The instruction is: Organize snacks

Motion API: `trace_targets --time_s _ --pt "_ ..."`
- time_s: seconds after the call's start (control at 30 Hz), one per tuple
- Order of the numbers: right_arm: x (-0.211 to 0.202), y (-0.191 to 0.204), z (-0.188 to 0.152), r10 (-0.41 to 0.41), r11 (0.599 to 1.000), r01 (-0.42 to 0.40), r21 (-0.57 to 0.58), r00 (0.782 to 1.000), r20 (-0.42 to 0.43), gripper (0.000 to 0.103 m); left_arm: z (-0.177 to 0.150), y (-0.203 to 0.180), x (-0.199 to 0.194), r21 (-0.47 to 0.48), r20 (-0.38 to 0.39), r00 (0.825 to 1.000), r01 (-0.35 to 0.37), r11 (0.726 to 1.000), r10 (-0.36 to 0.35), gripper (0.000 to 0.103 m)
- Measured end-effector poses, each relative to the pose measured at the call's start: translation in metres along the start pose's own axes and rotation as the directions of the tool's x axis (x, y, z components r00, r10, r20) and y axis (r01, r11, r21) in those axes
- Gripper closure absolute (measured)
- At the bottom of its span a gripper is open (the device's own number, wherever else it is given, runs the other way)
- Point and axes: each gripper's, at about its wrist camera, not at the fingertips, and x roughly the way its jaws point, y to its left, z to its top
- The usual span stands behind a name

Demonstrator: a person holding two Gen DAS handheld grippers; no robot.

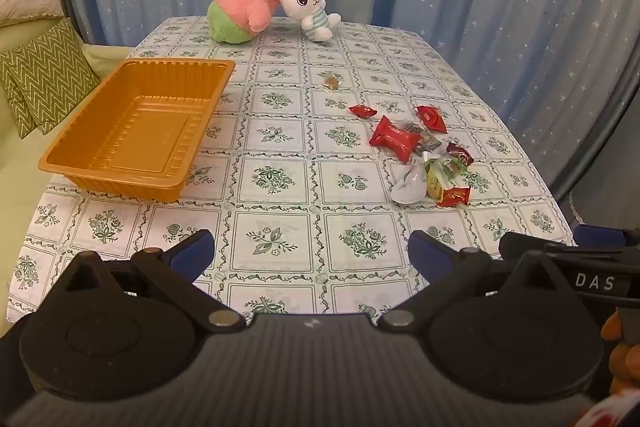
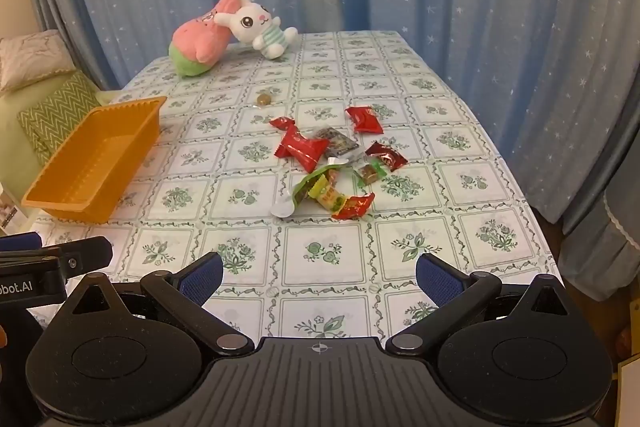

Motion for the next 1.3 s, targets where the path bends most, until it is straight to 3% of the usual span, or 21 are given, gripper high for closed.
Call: trace_targets --time_s 1.3 --pt "0.0015 -0.0057 -0.0047 -0.003 1.0 0.003 0.009 1.0 -0.001 0.001 -0.0036 -0.0015 0.0022 -0.002 -0.002 1.0 0.001 1.0 -0.001 0.001"
